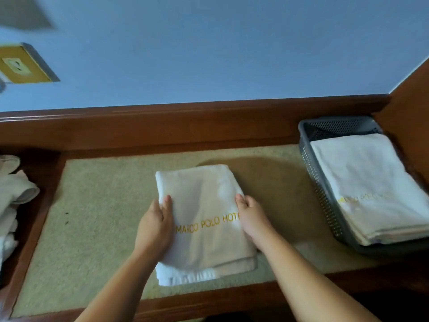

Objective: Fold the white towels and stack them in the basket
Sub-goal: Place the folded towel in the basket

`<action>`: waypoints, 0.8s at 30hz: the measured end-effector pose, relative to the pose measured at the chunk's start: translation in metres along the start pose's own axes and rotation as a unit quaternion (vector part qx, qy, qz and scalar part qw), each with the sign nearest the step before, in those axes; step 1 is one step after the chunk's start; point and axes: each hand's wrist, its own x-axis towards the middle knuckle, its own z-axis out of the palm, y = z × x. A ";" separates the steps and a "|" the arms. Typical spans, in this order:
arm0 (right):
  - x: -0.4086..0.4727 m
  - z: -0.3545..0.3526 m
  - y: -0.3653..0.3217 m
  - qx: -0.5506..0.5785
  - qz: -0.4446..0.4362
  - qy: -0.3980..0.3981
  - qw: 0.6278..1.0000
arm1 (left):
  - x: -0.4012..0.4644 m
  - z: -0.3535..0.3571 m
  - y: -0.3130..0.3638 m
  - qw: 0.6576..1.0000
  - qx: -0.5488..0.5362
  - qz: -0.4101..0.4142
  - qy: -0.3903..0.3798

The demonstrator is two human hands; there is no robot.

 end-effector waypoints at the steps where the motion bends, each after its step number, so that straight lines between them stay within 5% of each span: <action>1: -0.003 -0.027 -0.003 -0.010 -0.017 0.017 1.000 | -0.006 0.008 0.021 1.000 -0.010 0.018 0.003; 9: -0.006 -0.263 -0.031 -0.090 -0.102 0.224 0.965 | -0.051 0.092 0.218 0.973 -0.182 0.138 -0.041; 14: 0.019 -0.396 -0.024 -0.166 -0.084 0.291 0.938 | -0.080 0.170 0.319 0.943 -0.293 0.126 -0.098; 17: 0.047 -0.443 0.005 -0.190 -0.029 0.273 0.943 | -0.093 0.226 0.343 0.942 -0.282 0.097 -0.152; 21: 0.081 -0.434 0.086 -0.207 0.106 0.137 0.963 | -0.111 0.294 0.312 0.938 -0.134 0.036 -0.317; 24: 0.087 -0.418 0.122 -0.273 0.128 0.152 0.941 | -0.119 0.312 0.294 0.949 -0.070 0.054 -0.303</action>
